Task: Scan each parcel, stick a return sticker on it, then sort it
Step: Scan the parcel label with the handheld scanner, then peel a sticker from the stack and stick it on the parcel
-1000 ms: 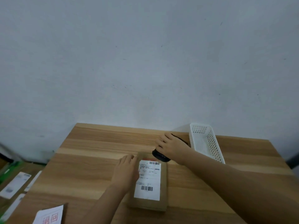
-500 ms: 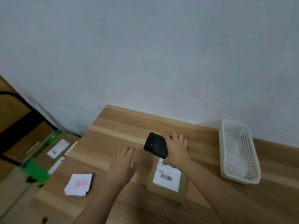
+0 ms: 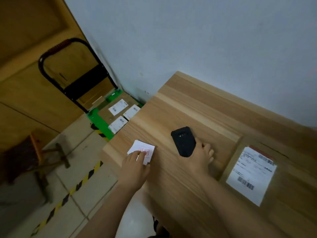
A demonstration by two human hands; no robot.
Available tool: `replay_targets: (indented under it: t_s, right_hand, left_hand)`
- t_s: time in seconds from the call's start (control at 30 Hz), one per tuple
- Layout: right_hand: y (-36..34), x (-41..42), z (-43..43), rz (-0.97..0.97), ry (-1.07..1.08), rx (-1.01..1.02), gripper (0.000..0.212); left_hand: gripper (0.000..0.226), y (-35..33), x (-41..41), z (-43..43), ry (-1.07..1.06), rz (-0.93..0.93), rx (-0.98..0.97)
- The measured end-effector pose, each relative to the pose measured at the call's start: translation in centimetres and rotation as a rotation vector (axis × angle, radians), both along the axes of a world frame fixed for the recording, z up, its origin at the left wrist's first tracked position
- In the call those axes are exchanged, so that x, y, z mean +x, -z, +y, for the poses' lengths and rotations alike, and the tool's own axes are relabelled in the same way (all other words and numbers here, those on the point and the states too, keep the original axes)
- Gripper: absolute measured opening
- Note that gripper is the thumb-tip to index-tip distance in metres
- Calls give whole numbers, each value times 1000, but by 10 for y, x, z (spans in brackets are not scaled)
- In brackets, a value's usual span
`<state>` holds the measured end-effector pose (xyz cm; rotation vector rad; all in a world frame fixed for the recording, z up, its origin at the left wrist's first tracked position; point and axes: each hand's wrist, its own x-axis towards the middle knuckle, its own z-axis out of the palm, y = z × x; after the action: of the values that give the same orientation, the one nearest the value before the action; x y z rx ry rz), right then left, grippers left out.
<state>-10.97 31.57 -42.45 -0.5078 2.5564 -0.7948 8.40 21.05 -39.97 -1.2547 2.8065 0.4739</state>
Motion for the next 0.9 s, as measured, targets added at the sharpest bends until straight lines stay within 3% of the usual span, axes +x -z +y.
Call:
replay_targets:
  t_s: [0.27,0.33,0.4,0.47,0.6,0.77,0.9]
  right_hand:
    - [23,32,-27,33,132,71,91]
    - [18,41,-32,155,107,64,82]
    - [11,51,-44,212,-9,-21,52]
    - [10,63,-60,66,-124,-95,25]
    - [12,75,-82,-281,-35,-154,18]
    - [4,73,-84,-268,-47,-180,9]
    - [-8,71,-81,-228,-72,-231,15]
  left_hand:
    - [51,27,13,-45,-36,50,93]
    - [56,33,14,-51,-28,60,99]
    - [53,37,14,-56,3,64,128]
    - [52,41,16,-59,21,62,145]
    - [53,44,17,-61,16,74,152]
    - [54,46,18,-62,0,90,157]
    - [52,38,18,-64,-54,156,181]
